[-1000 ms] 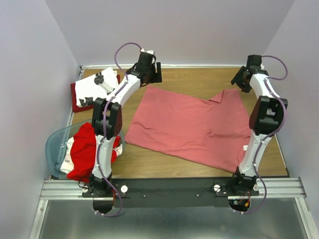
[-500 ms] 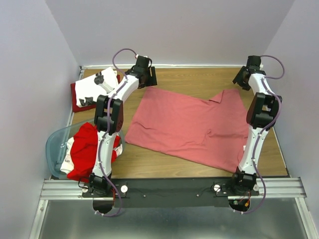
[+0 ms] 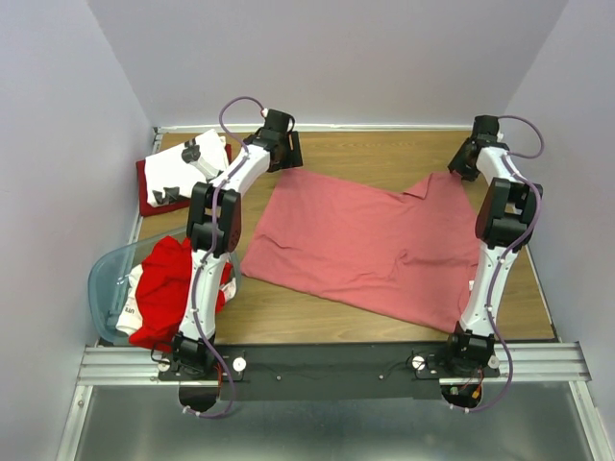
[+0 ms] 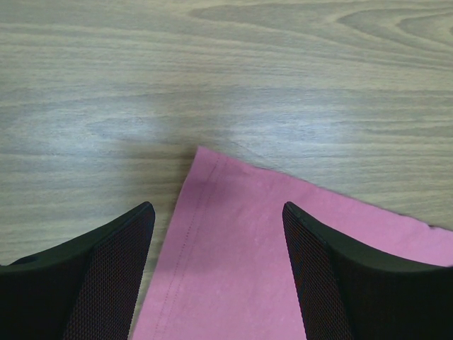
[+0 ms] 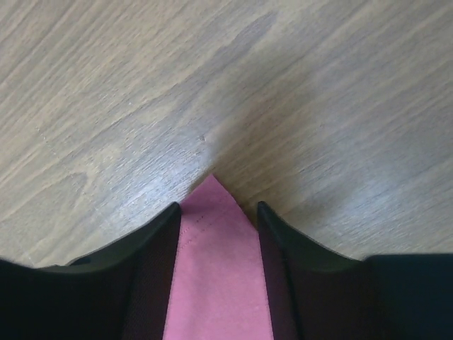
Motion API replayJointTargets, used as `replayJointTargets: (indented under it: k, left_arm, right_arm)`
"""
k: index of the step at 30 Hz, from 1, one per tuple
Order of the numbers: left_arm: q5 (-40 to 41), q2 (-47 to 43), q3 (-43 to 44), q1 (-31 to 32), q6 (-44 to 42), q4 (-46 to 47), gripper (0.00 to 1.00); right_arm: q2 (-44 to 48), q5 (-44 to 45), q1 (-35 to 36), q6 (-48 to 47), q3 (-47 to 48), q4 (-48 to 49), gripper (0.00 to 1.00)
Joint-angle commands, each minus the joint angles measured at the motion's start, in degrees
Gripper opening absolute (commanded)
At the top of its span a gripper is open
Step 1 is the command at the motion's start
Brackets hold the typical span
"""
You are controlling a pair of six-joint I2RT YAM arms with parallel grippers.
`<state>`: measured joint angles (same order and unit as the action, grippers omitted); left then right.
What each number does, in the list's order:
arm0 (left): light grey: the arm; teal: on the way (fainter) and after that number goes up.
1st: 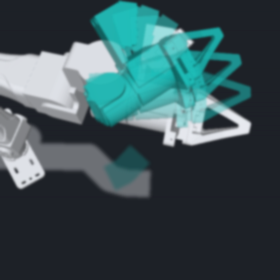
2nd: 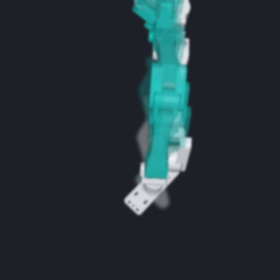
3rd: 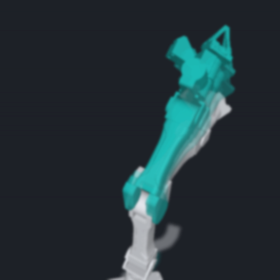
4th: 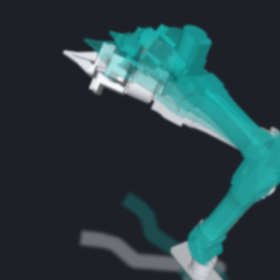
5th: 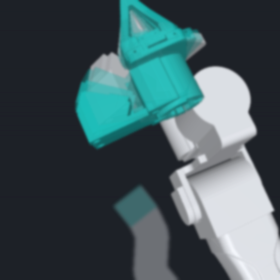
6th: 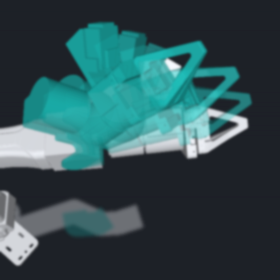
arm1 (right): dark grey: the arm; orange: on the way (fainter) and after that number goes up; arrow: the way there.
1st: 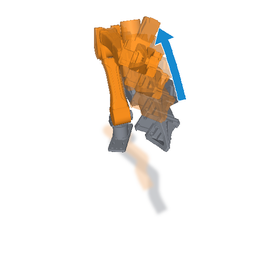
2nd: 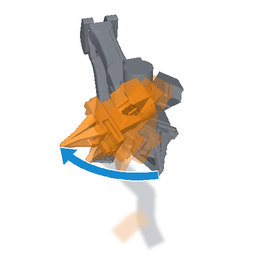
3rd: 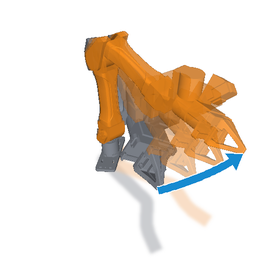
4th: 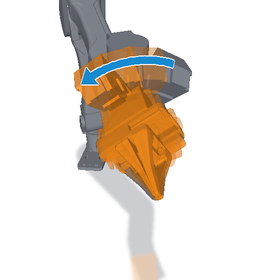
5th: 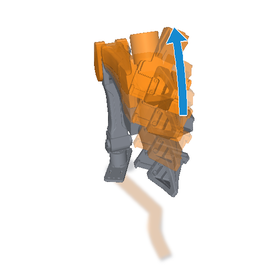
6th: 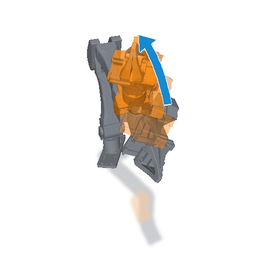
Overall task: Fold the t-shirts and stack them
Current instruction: Fold the tshirt
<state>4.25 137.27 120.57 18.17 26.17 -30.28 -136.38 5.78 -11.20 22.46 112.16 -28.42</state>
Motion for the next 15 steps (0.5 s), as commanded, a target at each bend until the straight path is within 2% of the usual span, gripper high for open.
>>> replayJointTargets:
  k: [1,4,5,9,15]
  left_arm:
    - [1.81,1.42,1.59,-0.16,0.55,-1.71,0.81]
    - [2.69,1.77,1.86,-0.16,0.72,-1.62,0.81]
    - [3.39,2.12,2.03,-0.16,1.16,-1.62,0.8]
    - [4.88,3.26,3.0,-0.16,2.3,-1.88,0.8]
    - [8.22,5.28,4.49,-0.16,4.15,-1.1,0.8]
  right_arm:
    - [-1.26,-0.6,-0.05,-0.13,-1.59,-0.93,0.46]
    - [-1.61,-0.95,-0.05,-0.31,-1.42,-1.02,0.35]
    - [-1.52,-1.12,-0.05,-0.31,-1.5,-0.93,0.27]
    - [-0.65,-1.39,-0.05,-0.48,-2.12,-0.93,0.1]
    - [0.67,-2.61,-0.05,-0.49,-3.53,-0.93,0.1]
